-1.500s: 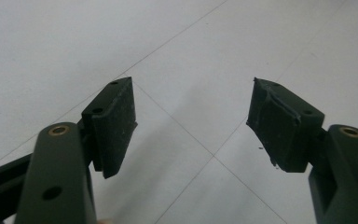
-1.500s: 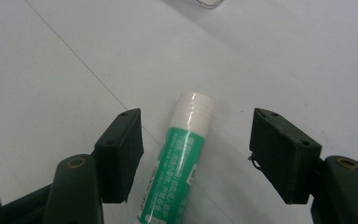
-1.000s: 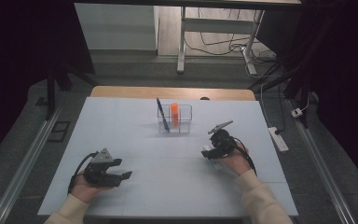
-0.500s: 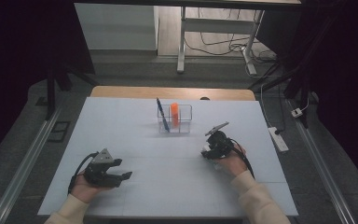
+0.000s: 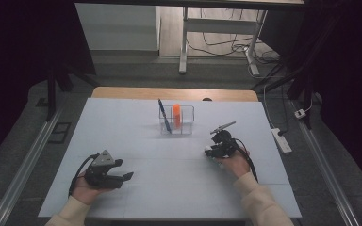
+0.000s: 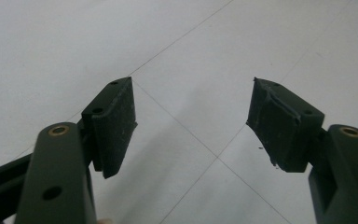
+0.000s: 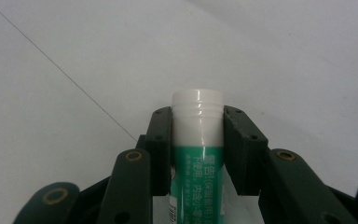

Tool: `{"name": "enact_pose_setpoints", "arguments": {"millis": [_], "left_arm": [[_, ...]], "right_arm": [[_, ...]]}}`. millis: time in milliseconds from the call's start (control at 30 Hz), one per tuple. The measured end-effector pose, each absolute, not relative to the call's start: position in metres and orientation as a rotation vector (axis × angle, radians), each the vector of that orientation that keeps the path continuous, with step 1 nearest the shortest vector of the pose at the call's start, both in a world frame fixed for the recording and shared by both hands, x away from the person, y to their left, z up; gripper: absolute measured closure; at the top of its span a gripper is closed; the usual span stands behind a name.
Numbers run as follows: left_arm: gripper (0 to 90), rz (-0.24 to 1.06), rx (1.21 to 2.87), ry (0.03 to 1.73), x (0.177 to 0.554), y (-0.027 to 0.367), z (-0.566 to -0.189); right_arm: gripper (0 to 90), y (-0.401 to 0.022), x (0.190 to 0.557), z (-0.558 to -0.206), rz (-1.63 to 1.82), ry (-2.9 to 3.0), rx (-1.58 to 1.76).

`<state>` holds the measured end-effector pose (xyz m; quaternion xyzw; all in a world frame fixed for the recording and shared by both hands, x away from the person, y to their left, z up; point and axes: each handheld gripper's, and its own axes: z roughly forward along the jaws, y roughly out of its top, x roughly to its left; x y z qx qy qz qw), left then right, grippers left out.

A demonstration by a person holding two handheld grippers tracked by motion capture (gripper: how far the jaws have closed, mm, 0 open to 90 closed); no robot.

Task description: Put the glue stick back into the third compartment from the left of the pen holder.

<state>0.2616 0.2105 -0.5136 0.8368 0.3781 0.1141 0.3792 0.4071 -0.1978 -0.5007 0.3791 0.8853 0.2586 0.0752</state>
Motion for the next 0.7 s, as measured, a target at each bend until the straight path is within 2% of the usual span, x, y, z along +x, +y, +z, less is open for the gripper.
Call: {"name": "enact_pose_setpoints", "arguments": {"millis": [700], "left_arm": [[31.4,0.274,2.147,0.967,0.263,0.210,-0.515]], "right_arm": [[64.7,-0.216,0.396,-0.453,1.114,2.510,1.081]]}}
